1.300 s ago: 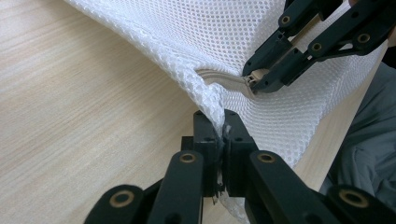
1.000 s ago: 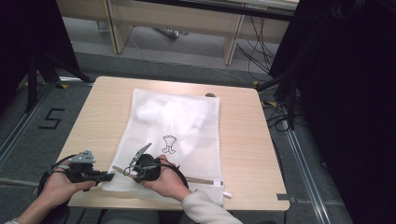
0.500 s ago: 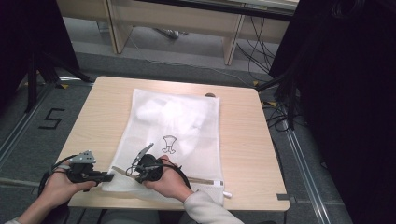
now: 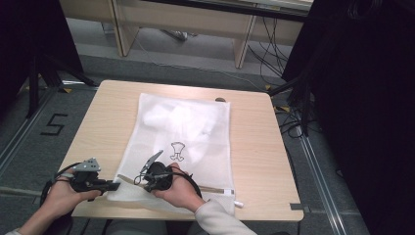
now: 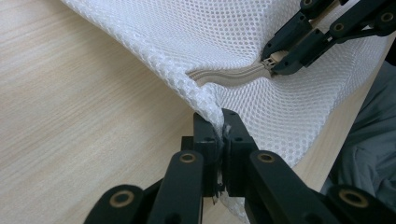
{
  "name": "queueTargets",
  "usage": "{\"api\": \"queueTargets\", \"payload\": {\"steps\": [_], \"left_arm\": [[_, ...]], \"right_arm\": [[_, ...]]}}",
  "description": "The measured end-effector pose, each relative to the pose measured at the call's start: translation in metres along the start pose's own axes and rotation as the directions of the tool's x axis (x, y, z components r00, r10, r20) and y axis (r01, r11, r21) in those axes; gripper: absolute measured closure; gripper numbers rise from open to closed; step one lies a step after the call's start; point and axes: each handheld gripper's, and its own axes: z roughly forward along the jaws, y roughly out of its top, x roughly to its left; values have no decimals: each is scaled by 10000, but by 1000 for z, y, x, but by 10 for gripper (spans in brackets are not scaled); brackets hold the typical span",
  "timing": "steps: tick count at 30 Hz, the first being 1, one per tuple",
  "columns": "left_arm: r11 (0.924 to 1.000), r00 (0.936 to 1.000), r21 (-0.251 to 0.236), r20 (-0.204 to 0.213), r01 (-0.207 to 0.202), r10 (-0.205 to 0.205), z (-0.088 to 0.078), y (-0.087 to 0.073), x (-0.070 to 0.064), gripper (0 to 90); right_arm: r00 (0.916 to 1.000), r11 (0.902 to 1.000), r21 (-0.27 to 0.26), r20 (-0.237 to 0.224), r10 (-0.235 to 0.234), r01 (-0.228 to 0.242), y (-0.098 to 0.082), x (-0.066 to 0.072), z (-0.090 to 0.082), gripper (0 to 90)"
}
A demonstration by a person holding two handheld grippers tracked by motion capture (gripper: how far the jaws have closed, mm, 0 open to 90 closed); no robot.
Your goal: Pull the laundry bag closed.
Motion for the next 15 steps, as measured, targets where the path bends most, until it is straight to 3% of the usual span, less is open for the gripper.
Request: {"api": "queueTargets", "payload": {"steps": [4,7,14,15], "left_arm": [[9999,10000,168,35,16,-16,-1,1,1,859],[10000,10000,-26,-60,3,-3,0,0,1,859],[9999,10000,156,9,-34,34,-1,1,1,859],[10000,10000,-6,-19,-9,9,0,0,1,859]], "right_arm": [[9999,9999,85,52,124,-125,-3,-2,-2,821],[9998,9999,67,94,146,-146,-6,-3,-4,821],[10000,10000,54,77,57,-57,-6,-3,-5,821],[9999,10000,31,98,49,-49,-6,-3,-6,821]]}}
